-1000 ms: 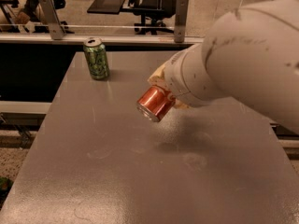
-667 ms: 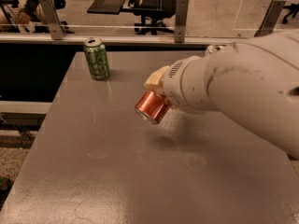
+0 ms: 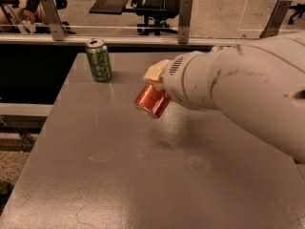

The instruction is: Place coke can upright

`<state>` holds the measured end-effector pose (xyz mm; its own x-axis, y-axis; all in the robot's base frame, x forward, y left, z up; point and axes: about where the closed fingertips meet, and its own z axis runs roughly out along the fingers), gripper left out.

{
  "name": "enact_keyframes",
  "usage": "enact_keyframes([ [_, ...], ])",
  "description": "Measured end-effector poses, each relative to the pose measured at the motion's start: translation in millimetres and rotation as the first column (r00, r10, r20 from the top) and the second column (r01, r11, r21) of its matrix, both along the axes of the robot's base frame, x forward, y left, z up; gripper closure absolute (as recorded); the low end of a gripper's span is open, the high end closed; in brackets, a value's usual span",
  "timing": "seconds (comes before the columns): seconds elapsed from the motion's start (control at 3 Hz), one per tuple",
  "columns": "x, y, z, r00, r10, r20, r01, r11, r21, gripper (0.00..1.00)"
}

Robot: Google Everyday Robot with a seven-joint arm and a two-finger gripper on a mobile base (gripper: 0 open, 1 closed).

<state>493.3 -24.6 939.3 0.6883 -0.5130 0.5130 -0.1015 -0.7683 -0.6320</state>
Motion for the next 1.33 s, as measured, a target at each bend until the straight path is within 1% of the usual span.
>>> enact_keyframes([
  [0.33,-0.7,-0.7,2.5,0.9997,0.006,0.022,-0.006,0.999,-0.032,1.0],
  [0.67,7.6,-2.7,-2.7,0.9844,0.089,0.152,-0.062,0.983,-0.173,1.0],
  [1.0,19.9,12.4,-4.7,0.9415,0.203,0.269,-0.139,0.961,-0.24,1.0],
  [1.33,27.7,26.3,-12.2,0.8984,0.285,0.334,-0.19,0.938,-0.289,1.0],
])
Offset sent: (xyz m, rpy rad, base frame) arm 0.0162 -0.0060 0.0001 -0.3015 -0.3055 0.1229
